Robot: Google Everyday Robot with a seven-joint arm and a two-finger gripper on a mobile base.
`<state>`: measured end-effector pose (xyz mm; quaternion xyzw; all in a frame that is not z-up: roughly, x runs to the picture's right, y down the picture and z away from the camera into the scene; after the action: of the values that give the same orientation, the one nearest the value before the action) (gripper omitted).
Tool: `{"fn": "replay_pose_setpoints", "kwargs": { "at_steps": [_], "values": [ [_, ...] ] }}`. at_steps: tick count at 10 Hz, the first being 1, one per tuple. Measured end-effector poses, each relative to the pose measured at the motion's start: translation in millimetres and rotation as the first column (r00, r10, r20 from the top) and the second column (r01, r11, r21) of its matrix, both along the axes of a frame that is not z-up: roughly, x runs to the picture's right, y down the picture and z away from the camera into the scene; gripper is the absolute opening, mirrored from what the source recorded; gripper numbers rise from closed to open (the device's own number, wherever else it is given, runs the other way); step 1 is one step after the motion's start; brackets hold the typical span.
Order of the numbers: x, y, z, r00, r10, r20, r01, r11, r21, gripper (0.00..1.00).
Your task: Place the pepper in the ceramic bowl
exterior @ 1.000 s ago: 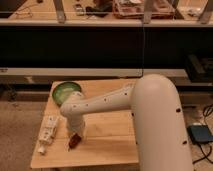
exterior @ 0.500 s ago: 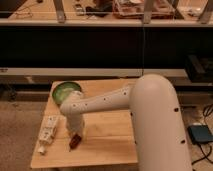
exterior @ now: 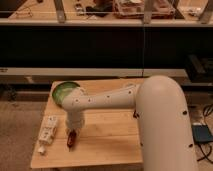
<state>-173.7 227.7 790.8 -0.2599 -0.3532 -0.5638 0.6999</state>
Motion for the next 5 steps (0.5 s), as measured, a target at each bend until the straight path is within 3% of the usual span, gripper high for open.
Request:
{"fn": "replay_pose_setpoints", "kwargs": {
  "at_steps": [3, 5],
  "values": [
    [6.6, -61.2, -13.7, 0.992, 0.109, 0.061, -0.110, 0.9938, 0.014, 0.22],
    [14.0, -130.1, -18.6, 0.975, 0.199, 0.101, -0.207, 0.9753, 0.077, 0.22]
  ]
}}
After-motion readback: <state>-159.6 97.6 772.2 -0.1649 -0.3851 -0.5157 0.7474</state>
